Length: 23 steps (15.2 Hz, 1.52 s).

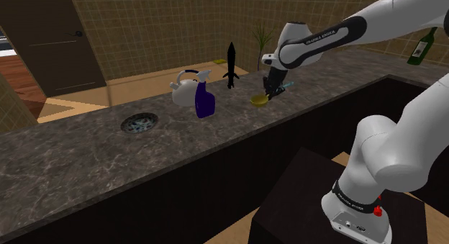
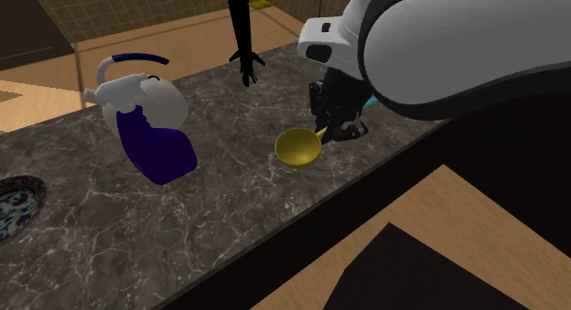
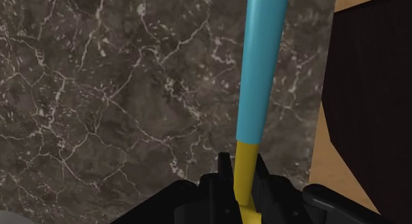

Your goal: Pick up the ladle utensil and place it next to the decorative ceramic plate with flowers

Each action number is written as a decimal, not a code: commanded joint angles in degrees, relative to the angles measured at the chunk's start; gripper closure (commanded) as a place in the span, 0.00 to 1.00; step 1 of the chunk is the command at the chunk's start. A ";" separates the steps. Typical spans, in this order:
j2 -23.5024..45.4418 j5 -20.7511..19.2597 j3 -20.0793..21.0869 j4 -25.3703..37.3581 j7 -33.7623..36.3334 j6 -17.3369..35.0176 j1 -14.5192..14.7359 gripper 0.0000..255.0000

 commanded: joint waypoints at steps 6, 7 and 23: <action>-1.26 0.01 2.31 3.37 2.02 -4.68 0.32 1.00; -0.54 0.50 3.09 3.68 3.17 -4.43 1.03 1.00; 17.05 9.99 12.76 17.70 17.50 -3.44 11.81 1.00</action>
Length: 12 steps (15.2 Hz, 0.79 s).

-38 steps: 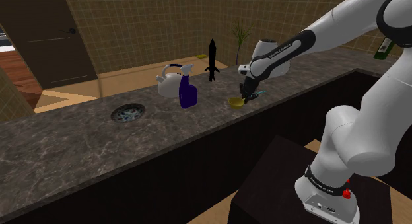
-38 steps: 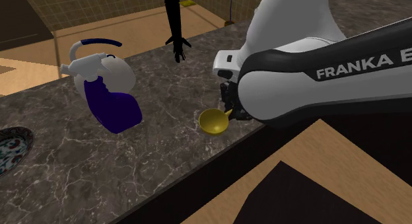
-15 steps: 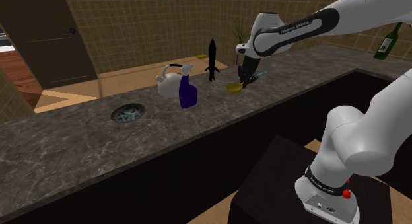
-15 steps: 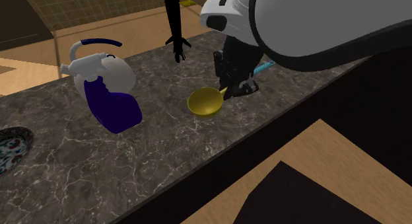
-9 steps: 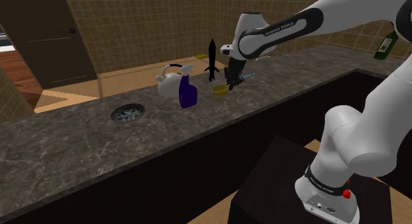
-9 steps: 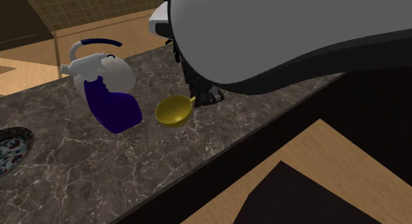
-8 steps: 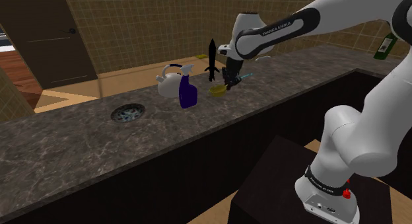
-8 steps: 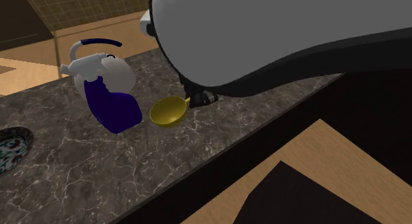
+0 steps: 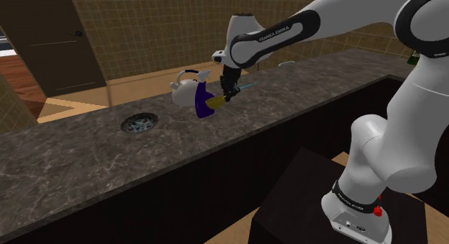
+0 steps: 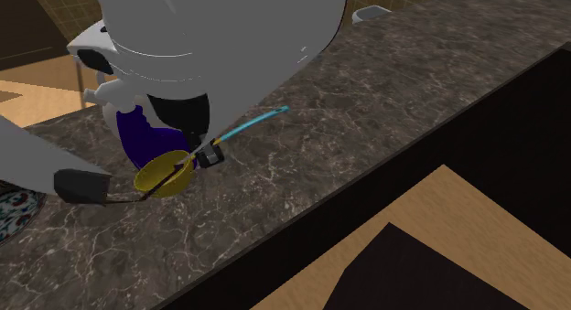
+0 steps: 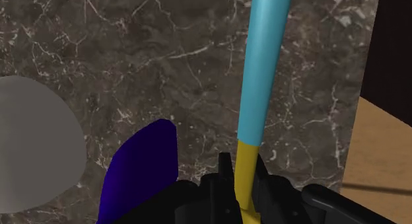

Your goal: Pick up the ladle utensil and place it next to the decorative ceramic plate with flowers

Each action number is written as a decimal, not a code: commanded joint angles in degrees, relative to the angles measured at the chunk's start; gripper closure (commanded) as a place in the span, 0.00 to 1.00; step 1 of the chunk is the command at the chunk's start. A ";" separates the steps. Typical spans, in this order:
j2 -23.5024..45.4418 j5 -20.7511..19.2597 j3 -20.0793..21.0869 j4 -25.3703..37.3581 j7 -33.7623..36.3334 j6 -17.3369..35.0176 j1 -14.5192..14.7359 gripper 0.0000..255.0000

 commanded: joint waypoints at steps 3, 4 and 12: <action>5.60 2.44 1.93 5.53 2.85 -0.56 2.07 1.00; 7.08 3.03 2.37 7.19 3.49 -0.89 2.50 1.00; 19.97 7.28 5.65 23.29 8.26 -5.18 4.79 1.00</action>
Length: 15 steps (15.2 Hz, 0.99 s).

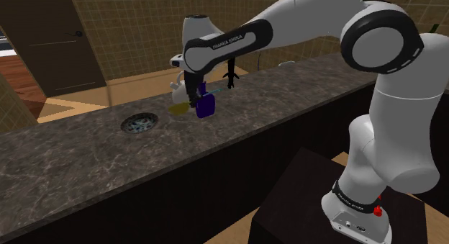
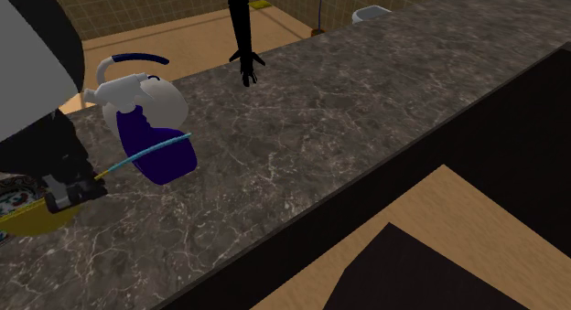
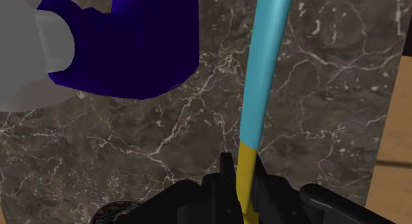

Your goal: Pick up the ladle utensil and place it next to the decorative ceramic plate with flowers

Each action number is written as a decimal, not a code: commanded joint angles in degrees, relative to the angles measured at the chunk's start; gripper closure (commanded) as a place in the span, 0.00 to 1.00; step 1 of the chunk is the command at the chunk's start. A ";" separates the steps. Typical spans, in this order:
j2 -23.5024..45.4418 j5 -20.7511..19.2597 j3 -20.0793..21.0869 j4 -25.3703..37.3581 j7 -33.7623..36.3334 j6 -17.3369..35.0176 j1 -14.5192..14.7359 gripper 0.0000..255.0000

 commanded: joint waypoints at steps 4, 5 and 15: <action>9.17 2.31 1.85 12.57 2.93 -3.94 0.57 1.00; 11.87 2.86 2.33 16.61 3.75 -5.38 0.56 1.00; 13.72 3.73 2.85 11.55 3.28 1.42 0.55 1.00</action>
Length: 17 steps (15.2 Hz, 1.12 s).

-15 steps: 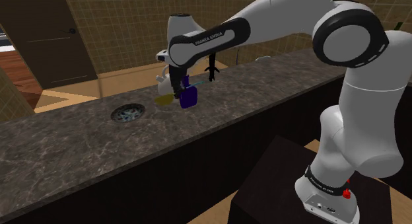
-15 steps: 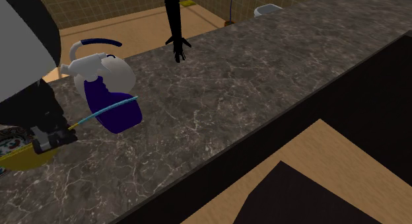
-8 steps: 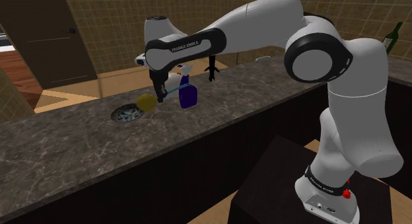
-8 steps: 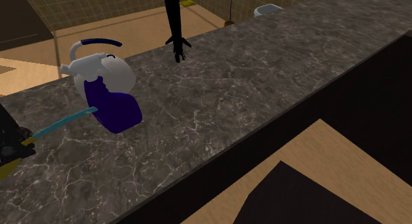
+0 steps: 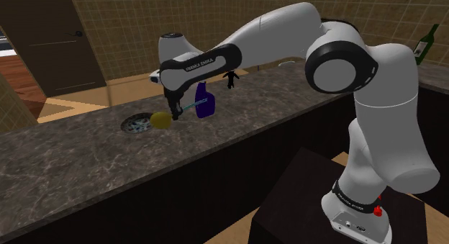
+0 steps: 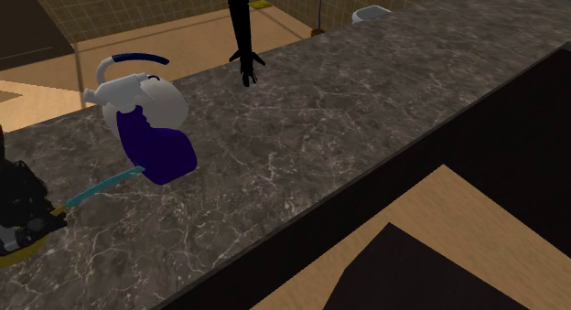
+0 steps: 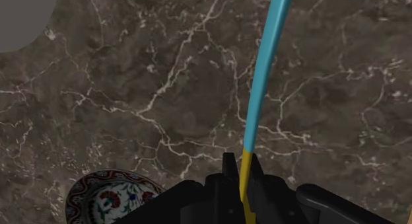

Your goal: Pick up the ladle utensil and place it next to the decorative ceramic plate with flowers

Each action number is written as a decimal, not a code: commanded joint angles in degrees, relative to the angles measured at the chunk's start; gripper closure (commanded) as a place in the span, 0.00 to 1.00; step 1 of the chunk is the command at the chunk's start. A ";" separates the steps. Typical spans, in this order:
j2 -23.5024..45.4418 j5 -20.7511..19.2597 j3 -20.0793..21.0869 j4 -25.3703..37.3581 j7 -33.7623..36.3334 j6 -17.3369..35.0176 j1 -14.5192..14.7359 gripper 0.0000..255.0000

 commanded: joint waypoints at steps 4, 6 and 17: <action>1.31 0.61 0.34 -2.02 -0.35 3.31 -0.14 1.00; 1.90 0.87 0.50 -2.72 -0.49 4.56 -0.21 1.00; 3.79 1.69 0.99 -4.37 -0.93 8.03 -0.47 1.00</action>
